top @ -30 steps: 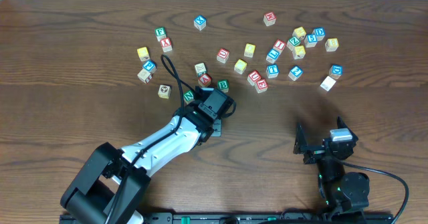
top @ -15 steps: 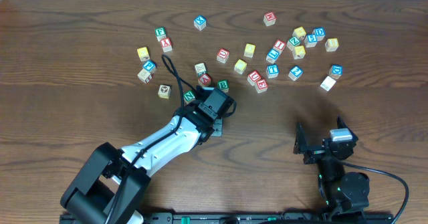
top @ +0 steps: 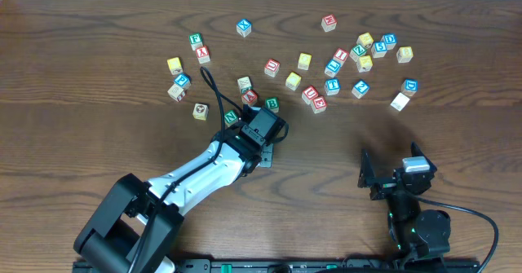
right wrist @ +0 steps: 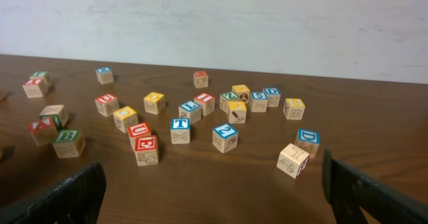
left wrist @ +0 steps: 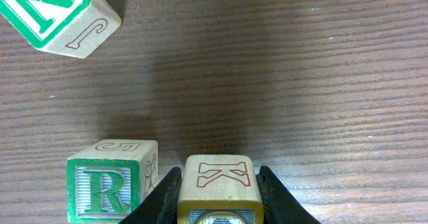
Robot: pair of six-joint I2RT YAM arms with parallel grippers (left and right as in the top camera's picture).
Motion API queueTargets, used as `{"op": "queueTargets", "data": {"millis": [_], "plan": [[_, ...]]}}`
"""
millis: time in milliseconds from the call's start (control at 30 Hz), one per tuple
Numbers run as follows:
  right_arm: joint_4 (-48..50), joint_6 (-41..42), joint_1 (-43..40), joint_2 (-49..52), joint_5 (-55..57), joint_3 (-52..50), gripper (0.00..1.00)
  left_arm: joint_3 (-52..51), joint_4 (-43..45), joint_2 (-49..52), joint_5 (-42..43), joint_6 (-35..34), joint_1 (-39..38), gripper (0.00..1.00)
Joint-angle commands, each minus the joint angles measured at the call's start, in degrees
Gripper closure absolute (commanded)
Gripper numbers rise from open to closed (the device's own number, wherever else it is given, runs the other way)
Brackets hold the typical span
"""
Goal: Spell out ROBOT
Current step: 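Lower the yellow-faced block onto the table right of the R block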
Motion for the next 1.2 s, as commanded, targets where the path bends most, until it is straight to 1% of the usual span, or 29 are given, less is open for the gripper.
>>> {"op": "queueTargets", "data": {"millis": [0, 167, 1167], "plan": [[-0.3, -0.6, -0.4, -0.3, -0.2, 0.0, 0.01, -0.3, 0.6, 0.7, 0.3, 0.3, 0.1, 0.93], [-0.3, -0.6, -0.4, -0.3, -0.2, 0.0, 0.01, -0.3, 1.3, 2.6, 0.3, 0.3, 0.1, 0.93], [-0.3, -0.6, -0.4, -0.3, -0.2, 0.0, 0.01, -0.6, 2.3, 4.0, 0.1, 0.3, 0.1, 0.92]]}}
